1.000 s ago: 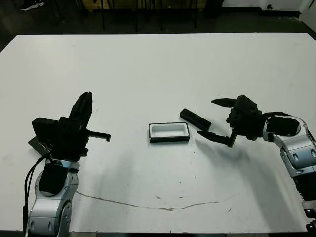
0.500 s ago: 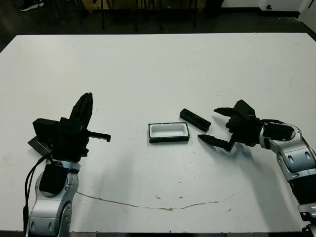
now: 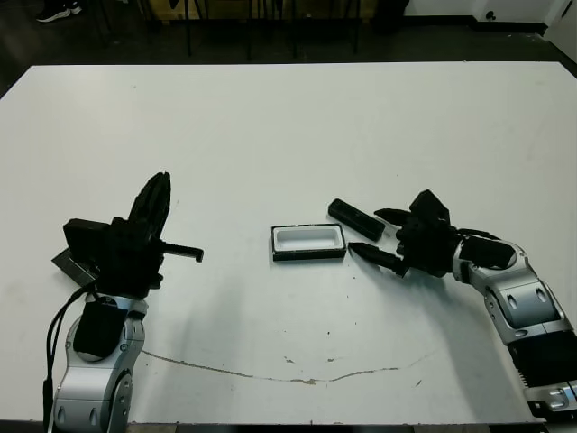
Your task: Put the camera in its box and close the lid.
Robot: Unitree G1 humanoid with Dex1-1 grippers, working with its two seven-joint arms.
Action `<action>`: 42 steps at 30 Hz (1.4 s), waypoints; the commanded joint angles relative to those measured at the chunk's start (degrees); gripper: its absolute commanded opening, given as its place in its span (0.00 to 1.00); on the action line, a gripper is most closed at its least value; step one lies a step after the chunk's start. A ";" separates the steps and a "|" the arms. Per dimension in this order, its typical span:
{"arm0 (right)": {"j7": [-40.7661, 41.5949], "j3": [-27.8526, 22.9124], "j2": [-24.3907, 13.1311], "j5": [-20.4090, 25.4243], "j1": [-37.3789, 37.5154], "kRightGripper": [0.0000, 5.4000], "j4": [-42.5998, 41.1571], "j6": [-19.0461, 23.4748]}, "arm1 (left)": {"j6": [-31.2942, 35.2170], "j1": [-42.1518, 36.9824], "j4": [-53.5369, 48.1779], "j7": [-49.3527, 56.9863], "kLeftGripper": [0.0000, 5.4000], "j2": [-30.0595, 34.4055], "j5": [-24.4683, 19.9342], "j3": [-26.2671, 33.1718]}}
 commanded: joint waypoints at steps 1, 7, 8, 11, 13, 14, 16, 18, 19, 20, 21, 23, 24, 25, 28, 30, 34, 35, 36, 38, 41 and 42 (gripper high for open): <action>0.77 1.48 -0.33 -1.02 2.37 0.53 3.31 1.33 | 1.28 0.71 0.22 0.05 0.00 0.33 0.15 0.29; 1.34 2.45 -1.05 -1.72 2.88 0.33 3.75 0.13 | 1.29 0.82 0.12 0.23 0.00 0.24 0.35 0.32; 1.32 2.59 -1.19 -1.88 2.97 0.30 3.65 0.04 | 1.32 0.80 0.12 0.17 0.00 0.24 0.23 0.35; 1.24 2.55 -1.32 -1.75 3.25 0.21 3.42 0.15 | 1.45 0.76 0.07 0.15 0.00 0.21 0.09 0.35; 0.25 2.78 -1.63 -2.69 3.55 0.16 2.53 0.00 | 1.26 0.73 0.29 -0.01 0.00 0.24 -0.10 0.42; -0.62 2.87 -1.75 -3.23 3.73 0.14 1.77 0.53 | 1.09 0.71 0.41 -0.06 0.00 0.25 -0.13 0.42; -2.27 2.96 -1.89 -4.25 4.16 0.11 0.64 0.62 | 0.99 0.71 0.48 -0.03 0.00 0.28 -0.02 0.37; -4.13 2.67 -1.88 -5.09 4.75 0.10 -0.66 0.09 | 0.98 0.67 0.52 -0.11 0.00 0.31 -0.09 0.35; -4.89 2.43 -1.83 -5.24 5.01 0.10 -1.28 -0.06 | 1.02 0.67 0.50 -0.13 0.00 0.33 -0.10 0.35; -5.84 1.98 -1.73 -5.44 5.23 0.10 -1.90 -0.93 | 1.32 0.69 0.34 -0.02 0.00 0.29 -0.13 0.35; -6.65 1.52 -1.75 -5.65 5.17 0.10 -2.40 -1.96 | 1.66 0.73 0.15 0.10 0.00 0.27 -0.13 0.35; -8.03 0.10 -1.63 -5.68 3.89 0.10 -3.08 -4.07 | 2.02 0.80 -0.07 0.13 0.00 0.33 -0.18 0.41; -8.64 -0.65 -1.67 -5.70 3.02 0.10 -3.85 -4.34 | 1.99 0.81 -0.09 0.14 0.00 0.43 0.02 0.40; -9.06 -1.57 -1.64 -5.36 1.97 0.10 -4.73 -3.92 | 1.97 0.80 -0.12 0.17 0.00 0.47 0.18 0.38; -9.11 -4.93 -1.19 -2.71 -1.71 0.10 -5.79 -2.78 | 1.52 0.66 0.17 -0.11 0.00 0.54 0.27 0.32; -7.61 -6.32 -1.43 -0.88 -4.35 0.09 -5.66 -2.59 | 1.32 0.64 0.30 -0.27 0.00 0.56 0.23 0.28; 2.56 -5.98 -4.61 2.49 -11.55 0.09 -1.82 -3.27 | 1.90 0.73 -0.12 -0.06 0.00 0.54 0.50 0.10; 5.76 -5.42 -5.41 2.88 -13.59 0.09 -0.23 -4.17 | 1.98 0.72 -0.16 -0.04 0.00 0.54 0.54 0.08; 8.82 -4.75 -6.06 3.13 -15.63 0.09 1.40 -4.91 | 2.00 0.70 -0.14 -0.05 0.00 0.55 0.57 0.06; 13.69 -3.41 -6.72 3.08 -19.09 0.09 4.32 -5.71 | 1.92 0.66 -0.09 -0.15 0.00 0.58 0.59 0.01; 19.54 -0.10 -7.29 1.78 -24.41 0.09 8.14 -3.53 | 1.67 0.53 0.08 -0.21 0.00 0.44 0.49 -0.04; 20.80 0.98 -7.43 1.15 -25.77 0.09 9.00 -2.81 | 1.49 0.50 0.17 -0.20 0.00 0.39 0.53 -0.07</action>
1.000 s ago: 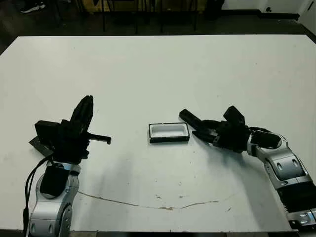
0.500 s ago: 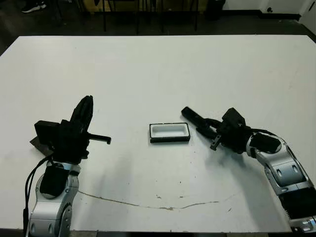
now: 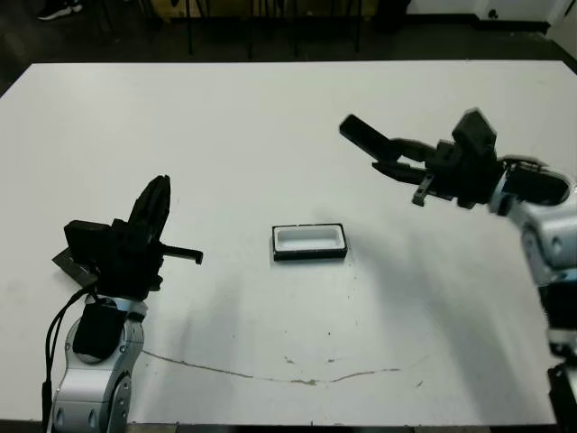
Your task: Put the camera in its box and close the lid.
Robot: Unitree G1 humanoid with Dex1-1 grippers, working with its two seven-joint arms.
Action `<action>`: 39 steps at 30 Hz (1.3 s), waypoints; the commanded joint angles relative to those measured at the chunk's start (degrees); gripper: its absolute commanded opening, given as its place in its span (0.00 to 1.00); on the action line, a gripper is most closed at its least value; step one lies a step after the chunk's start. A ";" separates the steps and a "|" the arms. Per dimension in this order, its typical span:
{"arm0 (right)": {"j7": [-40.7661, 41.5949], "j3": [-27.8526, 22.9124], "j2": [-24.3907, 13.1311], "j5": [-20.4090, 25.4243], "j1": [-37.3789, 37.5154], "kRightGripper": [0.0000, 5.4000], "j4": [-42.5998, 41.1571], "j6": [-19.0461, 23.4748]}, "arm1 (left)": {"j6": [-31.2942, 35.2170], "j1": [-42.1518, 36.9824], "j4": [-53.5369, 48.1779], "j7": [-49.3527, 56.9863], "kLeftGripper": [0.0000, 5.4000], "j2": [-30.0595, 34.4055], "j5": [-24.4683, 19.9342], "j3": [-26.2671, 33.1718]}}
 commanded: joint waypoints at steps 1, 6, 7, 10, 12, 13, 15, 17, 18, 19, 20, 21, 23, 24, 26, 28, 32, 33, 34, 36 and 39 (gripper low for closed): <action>4.47 3.69 -0.93 -2.13 -4.53 0.09 3.16 1.94 | 0.40 0.32 0.70 -0.17 0.00 0.32 0.33 0.02; 13.20 9.51 -1.09 -5.88 -10.53 0.09 8.23 -0.70 | 0.14 0.32 0.71 -0.05 0.00 0.29 0.57 0.00; 14.93 10.86 -1.07 -6.90 -11.61 0.09 9.00 -1.52 | -0.11 0.35 0.82 -0.07 0.00 0.26 0.61 0.00; 18.82 13.56 -0.48 -8.78 -13.45 0.09 10.72 -3.26 | -0.47 0.48 1.06 -0.01 0.00 0.18 0.75 -0.05; 20.90 14.50 0.32 -8.87 -13.79 0.09 11.54 -3.12 | -0.42 0.56 1.11 0.02 0.00 0.29 0.97 -0.11; 21.38 14.88 0.57 -9.04 -13.77 0.09 11.51 -3.13 | -0.29 0.60 1.07 0.09 0.00 0.27 1.03 -0.14; 23.56 15.51 1.36 -8.54 -13.92 0.09 11.94 -1.87 | -0.04 0.68 1.03 0.06 0.00 0.16 0.73 -0.12; 25.44 15.65 2.24 -7.79 -13.71 0.09 12.64 -0.87 | -0.30 0.74 1.22 -0.05 0.00 0.11 0.54 -0.07; 26.20 15.69 2.62 -7.58 -13.49 0.09 12.95 -0.59 | -0.41 0.78 1.26 -0.08 0.00 0.11 0.50 -0.05; 26.62 15.69 2.86 -7.59 -13.16 0.09 13.10 -0.92 | -0.36 0.82 1.18 -0.05 0.00 0.11 0.49 -0.04; 26.93 15.81 3.00 -7.73 -12.88 0.09 13.25 -0.94 | -0.51 0.83 1.25 -0.15 0.00 0.11 0.40 -0.01; 27.21 15.95 3.11 -7.89 -12.68 0.09 13.43 -1.02 | -0.54 0.85 1.27 -0.16 0.00 0.10 0.35 0.00; 27.76 16.63 3.26 -8.59 -12.53 0.09 13.93 -2.21 | -0.74 0.89 1.36 -0.15 0.00 0.11 0.45 -0.01; 28.05 16.90 3.37 -8.76 -12.54 0.09 14.33 -2.70 | -0.80 0.92 1.38 -0.10 0.00 0.11 0.52 -0.03; 28.36 17.24 3.70 -8.95 -12.49 0.09 15.48 -3.49 | -1.02 0.98 1.50 -0.15 0.00 0.21 0.67 -0.07; 28.46 17.49 4.05 -9.30 -12.58 0.09 17.31 -4.02 | -0.44 1.11 1.20 -0.01 0.00 0.14 0.52 -0.12; 28.14 18.41 4.48 -10.99 -12.86 0.09 19.78 -6.58 | -0.49 1.31 1.04 0.03 0.00 0.08 0.53 -0.21; 27.86 18.34 4.59 -11.23 -12.72 0.09 20.21 -7.49 | -0.69 1.30 1.14 0.03 0.00 0.11 0.66 -0.24; 27.68 18.29 4.70 -11.48 -12.65 0.09 20.58 -8.18 | -0.80 1.29 1.22 0.00 0.00 0.13 0.72 -0.27; 27.22 18.74 4.85 -12.59 -12.76 0.09 20.93 -8.28 | -0.43 1.36 1.10 0.03 0.00 0.02 0.46 -0.28; 27.25 18.31 5.75 -12.74 -12.80 0.09 22.71 -8.27 | -0.66 1.39 1.28 -0.09 0.00 -0.06 0.27 -0.31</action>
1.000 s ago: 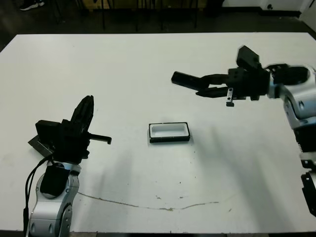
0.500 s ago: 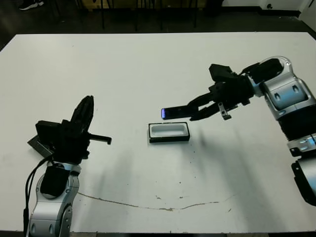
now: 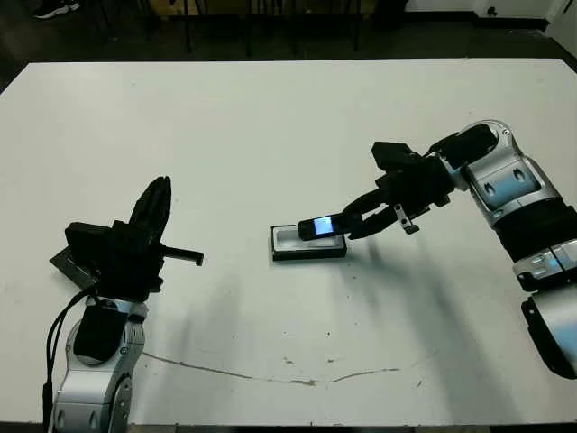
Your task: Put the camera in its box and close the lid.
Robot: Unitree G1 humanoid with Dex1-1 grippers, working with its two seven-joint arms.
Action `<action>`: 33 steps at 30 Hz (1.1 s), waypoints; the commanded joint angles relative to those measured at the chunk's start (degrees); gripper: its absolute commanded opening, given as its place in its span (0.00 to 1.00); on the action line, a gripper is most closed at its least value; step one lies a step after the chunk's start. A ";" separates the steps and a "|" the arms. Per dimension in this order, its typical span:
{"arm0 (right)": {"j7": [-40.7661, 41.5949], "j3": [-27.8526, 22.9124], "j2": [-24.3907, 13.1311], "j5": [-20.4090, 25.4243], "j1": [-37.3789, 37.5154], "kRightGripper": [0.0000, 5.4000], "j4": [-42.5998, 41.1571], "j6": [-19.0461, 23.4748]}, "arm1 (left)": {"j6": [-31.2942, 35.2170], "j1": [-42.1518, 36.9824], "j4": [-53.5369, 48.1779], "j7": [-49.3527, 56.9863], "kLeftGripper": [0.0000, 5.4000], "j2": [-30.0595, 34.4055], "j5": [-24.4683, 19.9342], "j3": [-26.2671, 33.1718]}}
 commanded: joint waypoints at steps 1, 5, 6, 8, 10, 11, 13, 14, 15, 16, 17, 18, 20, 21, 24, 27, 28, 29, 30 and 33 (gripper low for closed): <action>-0.41 0.04 1.05 -0.89 0.47 0.09 2.40 -1.10 | 0.41 0.84 0.92 -0.14 0.00 -0.02 0.15 -0.12; -0.71 0.06 1.44 -1.85 0.39 0.09 2.99 -2.89 | 0.43 0.97 0.92 -0.10 0.00 0.01 0.24 -0.13; -0.85 0.15 1.47 -2.14 0.49 0.09 2.81 -3.71 | 0.39 0.98 0.90 -0.04 0.00 -0.01 0.32 -0.16; -0.10 0.22 1.85 -2.10 0.33 0.09 3.16 -2.53 | 0.75 0.99 0.65 0.11 0.00 -0.05 0.37 -0.21; 0.71 0.64 2.21 -2.20 -0.10 0.09 3.76 -1.75 | 0.78 0.95 0.62 0.11 0.00 -0.04 0.34 -0.22; 0.88 1.06 2.41 -2.06 -0.36 0.09 4.29 -1.87 | 0.71 0.92 0.67 0.09 0.00 -0.02 0.37 -0.22; 0.99 1.64 2.83 -1.89 -0.79 0.09 5.29 -1.78 | 0.51 0.89 0.74 0.11 0.00 0.02 0.59 -0.27; 0.99 1.68 3.05 -2.30 -0.90 0.09 5.44 -2.08 | 0.25 0.88 0.89 0.04 0.00 0.02 0.58 -0.27; 0.98 1.76 3.22 -2.81 -1.01 0.09 5.30 -1.93 | 0.14 0.87 0.98 0.01 0.00 0.01 0.58 -0.27; 0.93 1.86 3.42 -3.25 -1.11 0.09 5.07 -1.55 | 0.22 0.90 0.90 0.07 0.00 0.01 0.66 -0.31; 0.71 1.85 3.60 -3.48 -1.08 0.09 4.77 -1.20 | 0.57 0.96 0.67 0.19 0.00 0.01 0.73 -0.36; 0.39 1.83 3.76 -3.63 -1.02 0.09 4.43 -0.72 | 0.83 1.00 0.52 0.19 0.00 0.00 0.61 -0.37; -0.21 1.78 4.11 -4.02 -0.97 0.09 3.84 0.46 | 0.93 1.05 0.44 0.15 0.00 -0.06 0.43 -0.42; -0.34 1.84 4.41 -4.25 -1.10 0.09 3.75 1.04 | 0.80 1.06 0.51 0.12 0.00 -0.08 0.43 -0.45; -1.26 1.84 5.49 -4.81 -1.35 0.09 3.64 1.40 | 0.21 1.10 0.74 0.09 0.00 -0.02 0.78 -0.60; -1.80 1.93 6.79 -5.28 -1.52 0.09 4.28 0.81 | -0.14 1.21 0.95 -0.11 0.00 -0.22 0.22 -0.60; -1.86 2.19 7.32 -5.57 -1.72 0.09 4.70 0.47 | 0.06 1.29 0.85 -0.01 0.00 -0.28 0.18 -0.62; -2.07 2.53 7.91 -5.95 -1.92 0.09 5.14 0.38 | -0.08 1.34 0.89 -0.01 0.00 -0.24 0.30 -0.63; -2.44 2.91 8.33 -6.46 -2.06 0.09 5.29 0.36 | -0.25 1.38 0.93 -0.01 0.00 -0.20 0.46 -0.66; -3.89 3.88 9.12 -7.96 -1.77 0.09 4.49 -0.42 | -0.02 1.46 0.66 0.14 0.00 -0.34 0.28 -0.62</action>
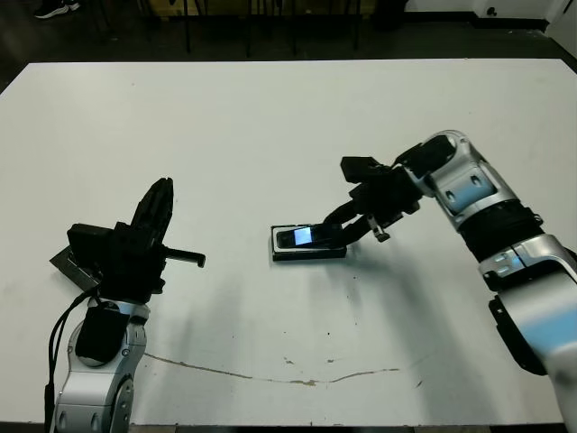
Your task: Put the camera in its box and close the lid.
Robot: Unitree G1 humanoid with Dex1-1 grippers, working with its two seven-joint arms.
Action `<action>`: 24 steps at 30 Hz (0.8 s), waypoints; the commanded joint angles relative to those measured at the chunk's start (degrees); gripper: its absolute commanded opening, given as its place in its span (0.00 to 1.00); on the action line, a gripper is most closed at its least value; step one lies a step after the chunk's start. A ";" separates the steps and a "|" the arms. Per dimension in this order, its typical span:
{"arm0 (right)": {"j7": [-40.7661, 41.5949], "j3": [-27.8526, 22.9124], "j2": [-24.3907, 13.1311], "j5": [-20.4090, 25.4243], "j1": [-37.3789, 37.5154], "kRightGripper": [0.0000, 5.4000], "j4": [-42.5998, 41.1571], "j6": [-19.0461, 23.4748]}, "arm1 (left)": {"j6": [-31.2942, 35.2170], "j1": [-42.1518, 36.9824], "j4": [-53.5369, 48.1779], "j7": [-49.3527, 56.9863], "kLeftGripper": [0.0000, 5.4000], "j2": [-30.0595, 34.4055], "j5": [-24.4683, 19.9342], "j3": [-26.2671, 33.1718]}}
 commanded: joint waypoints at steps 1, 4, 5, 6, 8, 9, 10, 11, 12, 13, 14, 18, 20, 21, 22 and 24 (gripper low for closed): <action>-2.02 1.88 1.71 -2.08 0.77 0.09 -0.12 -1.04 | 0.64 1.09 0.57 0.14 0.00 -0.20 0.18 -0.07; -2.78 2.41 2.13 -2.74 1.27 0.09 -0.45 -0.40 | 0.50 1.17 0.46 0.35 0.00 -0.24 0.68 -0.14; -3.12 2.51 2.10 -2.96 1.51 0.09 -0.73 -0.69 | 0.19 1.14 0.61 0.28 0.00 -0.20 0.80 -0.14; -3.27 2.81 2.09 -3.36 1.56 0.09 -0.96 -0.57 | -0.01 1.10 0.72 0.22 0.00 -0.18 0.84 -0.15; -3.10 3.48 2.29 -4.03 1.44 0.09 -0.88 0.24 | -0.29 1.05 0.92 0.02 0.00 -0.18 0.59 -0.12; -2.96 3.76 2.43 -4.26 1.37 0.09 -0.66 0.57 | -0.25 1.05 0.90 0.03 0.00 -0.19 0.55 -0.15; -2.98 4.12 2.47 -4.62 1.38 0.09 -0.48 0.63 | -0.03 1.12 0.72 0.20 0.00 -0.20 0.75 -0.24; -3.16 4.51 2.34 -5.08 1.51 0.09 -0.56 0.39 | 0.30 1.20 0.45 0.37 0.00 -0.18 0.96 -0.34; -3.43 4.88 2.13 -5.57 1.68 0.09 -0.81 0.10 | 0.46 1.24 0.31 0.44 0.00 -0.15 1.06 -0.40; -3.47 5.10 1.90 -5.85 1.94 0.09 -1.02 -0.21 | 0.37 1.23 0.31 0.38 0.00 -0.15 1.03 -0.41; -3.31 5.17 1.69 -5.91 2.17 0.09 -1.19 -0.53 | 0.27 1.18 0.34 0.32 0.00 -0.17 0.98 -0.38; -1.59 4.80 -0.13 -5.13 1.73 0.18 -1.37 -8.95 | 0.41 1.04 0.21 0.26 0.00 -0.21 0.78 -0.30; -1.69 4.10 -1.45 -4.91 1.20 0.26 -1.81 -12.80 | 0.32 0.92 0.35 0.18 0.00 -0.17 0.76 -0.28; -1.86 3.84 -1.99 -5.04 0.99 0.29 -2.32 -12.74 | 0.21 0.86 0.47 0.12 0.00 -0.14 0.76 -0.28; -2.21 3.46 -2.79 -5.24 0.99 0.32 -3.60 -12.08 | 0.11 0.80 0.56 0.07 0.00 -0.13 0.77 -0.29; -2.77 2.41 -4.15 -4.92 1.41 0.39 -6.01 -11.18 | 0.14 0.66 0.66 0.05 0.00 -0.16 0.71 -0.31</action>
